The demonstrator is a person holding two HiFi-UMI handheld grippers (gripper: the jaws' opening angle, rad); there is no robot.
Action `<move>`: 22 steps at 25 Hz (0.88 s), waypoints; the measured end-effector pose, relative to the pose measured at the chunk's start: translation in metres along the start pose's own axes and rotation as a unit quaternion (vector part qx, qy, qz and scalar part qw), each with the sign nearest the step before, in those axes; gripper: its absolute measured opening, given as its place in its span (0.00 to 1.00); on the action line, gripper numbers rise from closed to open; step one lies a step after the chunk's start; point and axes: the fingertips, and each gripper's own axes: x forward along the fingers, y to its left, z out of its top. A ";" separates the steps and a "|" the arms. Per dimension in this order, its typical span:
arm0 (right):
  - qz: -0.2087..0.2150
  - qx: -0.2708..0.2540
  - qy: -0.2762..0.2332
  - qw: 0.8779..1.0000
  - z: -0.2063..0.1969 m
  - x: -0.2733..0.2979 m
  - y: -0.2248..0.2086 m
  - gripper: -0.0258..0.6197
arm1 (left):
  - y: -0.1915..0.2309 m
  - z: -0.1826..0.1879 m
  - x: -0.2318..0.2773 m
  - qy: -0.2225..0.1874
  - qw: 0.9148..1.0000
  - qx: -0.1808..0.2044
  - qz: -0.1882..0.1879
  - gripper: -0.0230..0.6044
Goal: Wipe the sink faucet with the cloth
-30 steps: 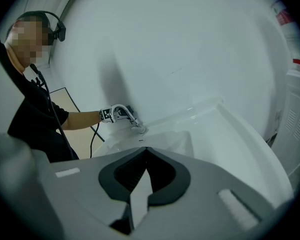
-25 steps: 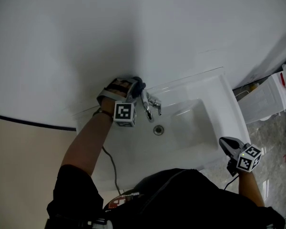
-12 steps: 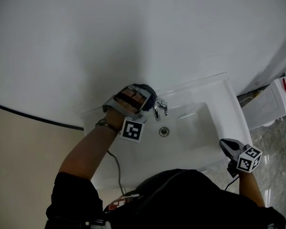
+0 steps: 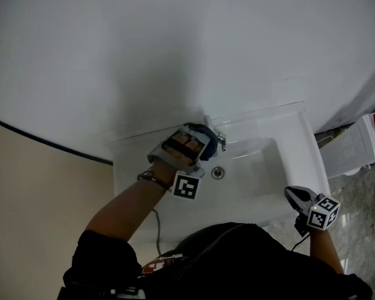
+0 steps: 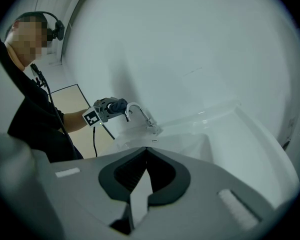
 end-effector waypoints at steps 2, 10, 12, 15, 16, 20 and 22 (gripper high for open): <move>-0.003 -0.001 0.006 1.000 -0.001 -0.003 0.001 0.04 | -0.005 0.003 -0.003 -0.001 1.000 -0.026 0.001 0.22; -0.013 -0.023 0.041 0.999 0.005 0.000 0.014 0.04 | -0.044 0.046 -0.017 -0.071 0.980 -0.184 -0.012 0.22; -0.014 -0.032 0.050 0.998 0.008 0.004 0.019 0.04 | -0.058 0.077 -0.019 -0.121 0.972 -0.197 -0.030 0.22; -0.014 -0.036 0.059 0.997 0.011 0.012 0.028 0.04 | -0.087 0.101 -0.017 -0.186 0.938 -0.282 -0.080 0.22; -0.014 -0.035 0.060 0.997 0.012 0.013 0.030 0.04 | -0.099 0.092 -0.012 -0.185 0.924 -0.322 -0.093 0.22; -0.026 -0.032 0.069 0.997 0.013 0.011 0.027 0.04 | -0.147 0.005 0.022 -0.100 0.827 -0.536 -0.140 0.22; -0.035 -0.031 0.077 0.996 0.013 0.008 0.022 0.04 | -0.152 -0.037 0.047 -0.061 0.766 -0.625 -0.136 0.22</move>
